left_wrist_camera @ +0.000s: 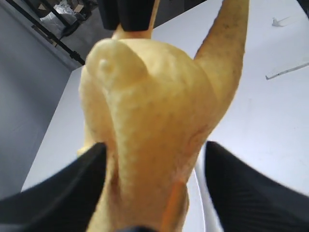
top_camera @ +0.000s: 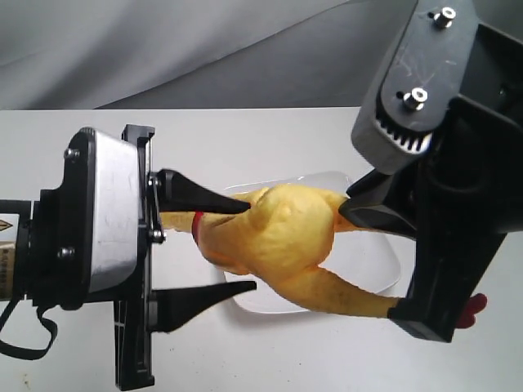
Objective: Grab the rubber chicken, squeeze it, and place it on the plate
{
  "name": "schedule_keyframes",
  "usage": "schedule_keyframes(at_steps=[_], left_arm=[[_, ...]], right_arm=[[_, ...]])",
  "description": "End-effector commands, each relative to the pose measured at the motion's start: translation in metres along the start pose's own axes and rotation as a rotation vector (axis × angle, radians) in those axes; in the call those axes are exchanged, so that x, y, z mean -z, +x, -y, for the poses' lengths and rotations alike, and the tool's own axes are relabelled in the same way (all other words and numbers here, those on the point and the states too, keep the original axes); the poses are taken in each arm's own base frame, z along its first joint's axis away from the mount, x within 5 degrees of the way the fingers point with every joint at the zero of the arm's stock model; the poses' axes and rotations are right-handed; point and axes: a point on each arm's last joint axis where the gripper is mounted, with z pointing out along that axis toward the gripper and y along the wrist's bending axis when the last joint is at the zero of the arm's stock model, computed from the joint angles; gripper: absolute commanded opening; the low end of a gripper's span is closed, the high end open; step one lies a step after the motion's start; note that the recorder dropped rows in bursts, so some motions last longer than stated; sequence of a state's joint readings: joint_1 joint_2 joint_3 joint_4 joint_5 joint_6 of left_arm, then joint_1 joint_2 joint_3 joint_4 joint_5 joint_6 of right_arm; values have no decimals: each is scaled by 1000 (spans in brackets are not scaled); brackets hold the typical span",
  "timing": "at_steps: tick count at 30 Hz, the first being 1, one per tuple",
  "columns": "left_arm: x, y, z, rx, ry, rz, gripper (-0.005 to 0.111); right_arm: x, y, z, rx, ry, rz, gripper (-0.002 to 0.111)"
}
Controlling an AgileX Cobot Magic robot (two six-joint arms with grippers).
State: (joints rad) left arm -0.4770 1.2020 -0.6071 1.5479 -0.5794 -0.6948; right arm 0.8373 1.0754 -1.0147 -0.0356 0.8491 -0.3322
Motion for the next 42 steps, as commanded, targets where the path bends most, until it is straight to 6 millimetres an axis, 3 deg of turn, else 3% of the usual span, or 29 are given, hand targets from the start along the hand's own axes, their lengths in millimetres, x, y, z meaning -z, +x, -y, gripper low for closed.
schedule_keyframes(at_steps=[1,6,9,11,13,14,15,23,25,26,31,33,35,42], left_arm=[[1,-4,-3,131,-37,31,92],[1,-5,-5,168,-56,48,95],[1,-5,-5,168,-56,48,90],[1,-5,-5,159,-52,44,75],[1,-4,-3,134,-40,34,49],[1,-3,-3,116,-31,26,34],[0,-2,0,62,-2,6,2],[1,1,4,-10,39,-21,1],[1,-1,6,-6,61,1,6],[1,-2,7,-6,69,10,15],[0,1,0,166,-1,-24,75],[0,1,-4,258,-53,-8,94],[0,0,-6,293,-71,4,101],[0,0,-6,295,-73,3,102]], right_arm=[[3,-2,0,-1,10,35,0],[3,-2,0,-1,10,35,0],[3,-2,0,-1,10,35,0],[3,-2,0,-1,10,35,0],[3,-2,0,-1,10,35,0],[3,-2,0,-1,10,35,0],[3,-2,0,-3,8,36,0],[3,-2,0,-8,2,38,0],[3,-2,0,-8,2,38,0],[3,-2,0,-8,2,38,0],[3,-2,0,-8,2,38,0],[3,-2,0,-8,2,38,0],[3,-3,0,-11,0,39,0],[3,-2,-1,-13,-4,38,0]])
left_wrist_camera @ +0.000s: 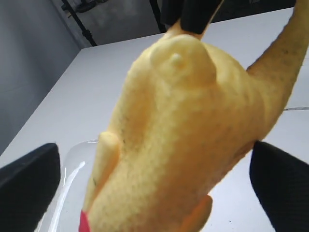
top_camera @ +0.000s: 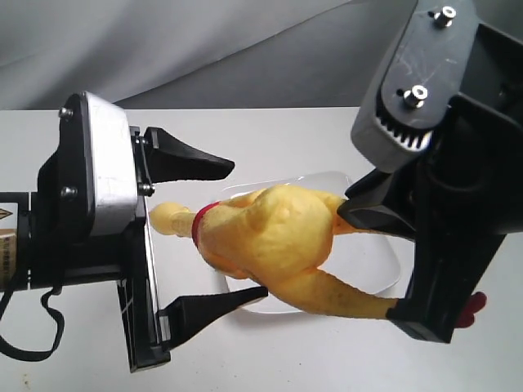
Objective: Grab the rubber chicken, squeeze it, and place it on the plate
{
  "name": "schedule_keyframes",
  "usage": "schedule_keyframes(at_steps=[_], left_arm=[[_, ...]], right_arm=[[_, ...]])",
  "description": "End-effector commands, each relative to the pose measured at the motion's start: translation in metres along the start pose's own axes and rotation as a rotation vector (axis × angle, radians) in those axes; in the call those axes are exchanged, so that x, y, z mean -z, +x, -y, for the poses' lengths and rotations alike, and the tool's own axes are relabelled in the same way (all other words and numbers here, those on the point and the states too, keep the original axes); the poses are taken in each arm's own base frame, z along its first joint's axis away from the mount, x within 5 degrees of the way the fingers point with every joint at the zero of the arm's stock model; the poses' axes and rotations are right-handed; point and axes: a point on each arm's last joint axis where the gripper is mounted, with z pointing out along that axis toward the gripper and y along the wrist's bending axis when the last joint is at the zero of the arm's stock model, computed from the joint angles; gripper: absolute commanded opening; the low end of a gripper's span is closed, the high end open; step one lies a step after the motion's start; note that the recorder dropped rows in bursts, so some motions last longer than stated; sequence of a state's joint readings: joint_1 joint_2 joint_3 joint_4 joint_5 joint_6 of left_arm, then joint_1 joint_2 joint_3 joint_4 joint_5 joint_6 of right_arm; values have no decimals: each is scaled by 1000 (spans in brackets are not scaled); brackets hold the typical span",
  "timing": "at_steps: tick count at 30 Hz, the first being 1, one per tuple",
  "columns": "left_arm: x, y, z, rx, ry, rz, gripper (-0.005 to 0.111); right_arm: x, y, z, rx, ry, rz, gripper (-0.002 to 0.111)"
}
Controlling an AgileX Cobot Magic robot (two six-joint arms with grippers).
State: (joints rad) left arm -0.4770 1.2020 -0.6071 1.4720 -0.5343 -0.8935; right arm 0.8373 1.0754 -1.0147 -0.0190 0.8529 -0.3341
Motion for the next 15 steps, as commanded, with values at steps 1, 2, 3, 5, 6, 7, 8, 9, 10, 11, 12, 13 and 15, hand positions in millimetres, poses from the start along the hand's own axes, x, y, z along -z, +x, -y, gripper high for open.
schedule_keyframes(at_steps=[1,2,3,5,6,7,8,9,10,11,12,13,15], left_arm=[[0,-1,-1,32,-12,7,101],[0,-1,-1,32,-12,7,99],[0,-1,-1,32,-12,7,94],[0,-1,-1,32,-12,7,76],[0,-1,0,24,-9,3,65],[0,-1,0,13,-5,-2,54],[0,0,1,-3,1,-10,35],[0,1,1,-12,10,-14,22],[0,1,4,-57,42,-20,1],[0,1,5,-62,51,-17,2],[0,0,6,-62,61,-9,2],[0,0,6,-62,63,-8,2],[0,0,6,-62,62,-9,2]], right_arm=[[3,-2,0,-4,9,37,0],[3,-2,0,-4,9,37,0],[3,-2,0,-4,9,37,0],[3,-2,0,-4,9,37,0],[3,-2,0,-4,9,37,0],[3,-2,0,-4,9,37,0],[3,-2,0,-4,9,37,0],[3,-2,0,-4,9,37,0],[3,-2,0,-4,9,37,0],[3,-2,0,-4,9,37,0],[3,-2,0,-4,9,37,0],[3,-2,0,-4,9,37,0],[3,-2,0,-4,9,37,0]])
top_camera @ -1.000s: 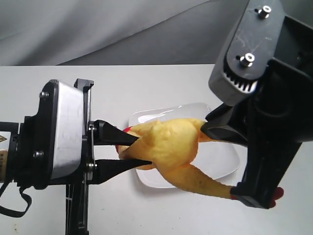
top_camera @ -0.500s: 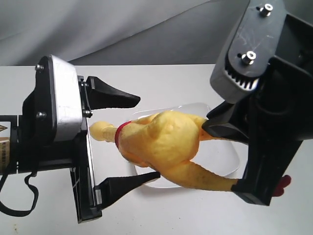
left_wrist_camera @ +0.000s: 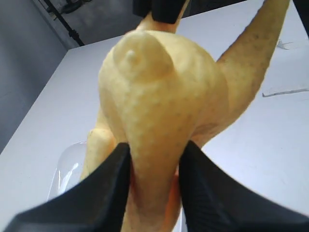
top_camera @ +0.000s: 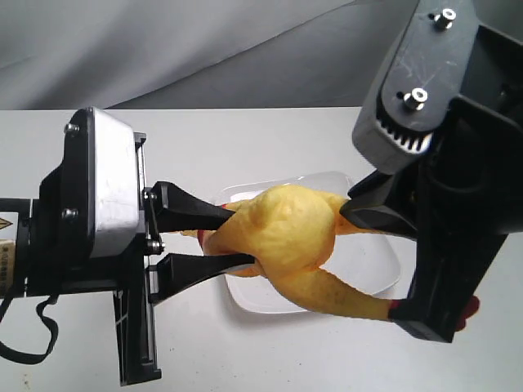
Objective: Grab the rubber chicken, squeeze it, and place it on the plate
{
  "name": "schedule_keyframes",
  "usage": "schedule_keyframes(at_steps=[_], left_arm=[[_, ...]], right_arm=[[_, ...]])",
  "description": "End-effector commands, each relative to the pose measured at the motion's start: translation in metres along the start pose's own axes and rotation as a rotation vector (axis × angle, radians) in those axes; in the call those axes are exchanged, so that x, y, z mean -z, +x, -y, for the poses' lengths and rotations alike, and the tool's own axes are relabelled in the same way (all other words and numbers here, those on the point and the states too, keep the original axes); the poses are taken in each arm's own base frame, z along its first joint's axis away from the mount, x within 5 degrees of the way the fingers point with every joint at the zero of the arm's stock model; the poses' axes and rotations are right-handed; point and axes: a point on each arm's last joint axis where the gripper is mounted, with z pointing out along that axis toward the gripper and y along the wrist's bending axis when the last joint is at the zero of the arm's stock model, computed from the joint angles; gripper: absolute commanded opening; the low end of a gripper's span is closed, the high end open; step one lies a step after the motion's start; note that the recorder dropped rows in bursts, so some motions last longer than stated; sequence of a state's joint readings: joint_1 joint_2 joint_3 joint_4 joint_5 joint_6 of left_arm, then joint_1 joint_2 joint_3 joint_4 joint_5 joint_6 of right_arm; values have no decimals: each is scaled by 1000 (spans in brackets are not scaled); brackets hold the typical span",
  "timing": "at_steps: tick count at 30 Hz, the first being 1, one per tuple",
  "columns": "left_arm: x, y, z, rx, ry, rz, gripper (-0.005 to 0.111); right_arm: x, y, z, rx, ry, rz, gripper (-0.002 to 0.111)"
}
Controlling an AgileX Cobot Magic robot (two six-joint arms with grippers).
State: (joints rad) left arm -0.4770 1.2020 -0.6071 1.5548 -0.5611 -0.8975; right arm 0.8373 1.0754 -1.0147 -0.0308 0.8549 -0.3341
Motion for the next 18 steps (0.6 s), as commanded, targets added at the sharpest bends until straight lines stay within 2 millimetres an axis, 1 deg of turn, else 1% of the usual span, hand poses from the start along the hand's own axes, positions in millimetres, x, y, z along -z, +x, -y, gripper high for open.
schedule_keyframes(at_steps=[1,3,4,5,6,8,9,11,13,15,18], left_arm=[[0,-1,1,4,8,4,2],[0,-1,1,-1,11,3,9],[0,0,2,-17,20,-4,22],[0,0,3,-25,24,-10,32],[0,1,2,-18,22,-14,56],[0,1,-1,51,-12,-16,76],[0,1,-3,120,-42,-13,81],[1,1,-7,184,-89,-13,82],[3,0,-9,193,-115,-15,77],[7,-3,-9,184,-128,-3,70],[19,-15,-6,143,-132,50,63]], right_arm=[[3,-3,0,-12,2,42,0],[3,-3,0,-12,2,42,0],[3,-3,0,-12,2,42,0],[3,-3,0,-12,2,42,0],[3,-3,0,-12,2,42,0],[3,-3,0,-12,2,42,0],[3,-3,0,-9,6,45,0],[3,-4,1,-4,15,53,0],[3,-5,3,8,39,69,0],[3,-7,6,10,76,93,0],[-2,-10,13,-6,136,103,0]])
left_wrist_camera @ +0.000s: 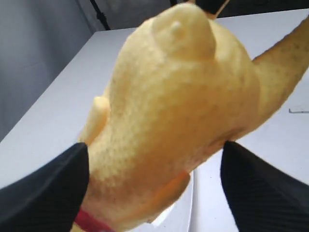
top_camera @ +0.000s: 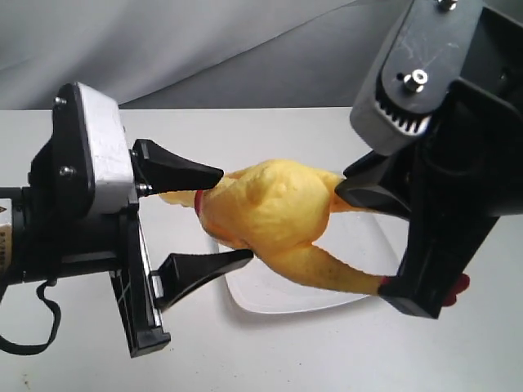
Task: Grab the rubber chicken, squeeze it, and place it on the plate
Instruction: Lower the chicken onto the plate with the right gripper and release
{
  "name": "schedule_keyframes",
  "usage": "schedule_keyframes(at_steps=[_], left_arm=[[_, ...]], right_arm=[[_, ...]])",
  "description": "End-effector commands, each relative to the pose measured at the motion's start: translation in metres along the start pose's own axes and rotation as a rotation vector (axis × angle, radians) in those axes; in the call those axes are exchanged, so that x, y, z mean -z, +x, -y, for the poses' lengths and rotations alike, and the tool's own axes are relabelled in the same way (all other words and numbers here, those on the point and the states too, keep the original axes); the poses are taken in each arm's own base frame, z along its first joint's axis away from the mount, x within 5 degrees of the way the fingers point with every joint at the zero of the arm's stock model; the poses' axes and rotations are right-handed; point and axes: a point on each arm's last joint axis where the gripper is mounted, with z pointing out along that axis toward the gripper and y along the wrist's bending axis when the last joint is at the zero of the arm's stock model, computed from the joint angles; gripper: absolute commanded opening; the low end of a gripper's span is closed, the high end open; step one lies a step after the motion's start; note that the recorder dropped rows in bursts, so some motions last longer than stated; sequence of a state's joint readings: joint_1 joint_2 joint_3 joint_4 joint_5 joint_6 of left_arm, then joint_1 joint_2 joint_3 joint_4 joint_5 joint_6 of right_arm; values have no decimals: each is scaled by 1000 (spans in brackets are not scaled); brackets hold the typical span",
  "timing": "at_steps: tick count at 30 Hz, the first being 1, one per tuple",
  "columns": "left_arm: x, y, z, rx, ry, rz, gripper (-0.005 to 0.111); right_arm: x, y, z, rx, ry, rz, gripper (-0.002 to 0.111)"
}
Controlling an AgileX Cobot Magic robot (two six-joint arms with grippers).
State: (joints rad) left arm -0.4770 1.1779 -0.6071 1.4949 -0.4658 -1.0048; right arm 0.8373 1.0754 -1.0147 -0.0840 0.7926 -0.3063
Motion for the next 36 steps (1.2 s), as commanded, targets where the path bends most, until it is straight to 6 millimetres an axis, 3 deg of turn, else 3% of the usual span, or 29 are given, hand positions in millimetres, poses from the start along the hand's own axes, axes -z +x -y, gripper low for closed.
schedule_keyframes(at_steps=[1,7,9,13,14,19,24,36], left_arm=[[18,-17,5,-11,-17,89,61],[64,-46,15,43,-81,258,55],[83,-54,20,55,-113,318,41],[117,-64,34,-48,-155,396,2],[123,-64,37,-89,-166,402,0],[155,-66,48,-102,-246,452,0],[171,-64,55,-107,-294,506,0],[161,-47,58,-83,-276,460,0]], right_arm=[[-6,-6,10,-16,98,49,0],[-41,-13,12,-3,117,29,0],[-52,-17,16,-37,125,75,0],[-64,-9,38,-146,176,65,0],[-67,-5,45,-181,188,50,0],[-74,14,63,-301,201,51,0],[-87,30,53,-313,157,58,0],[-102,55,40,-381,163,111,0]])
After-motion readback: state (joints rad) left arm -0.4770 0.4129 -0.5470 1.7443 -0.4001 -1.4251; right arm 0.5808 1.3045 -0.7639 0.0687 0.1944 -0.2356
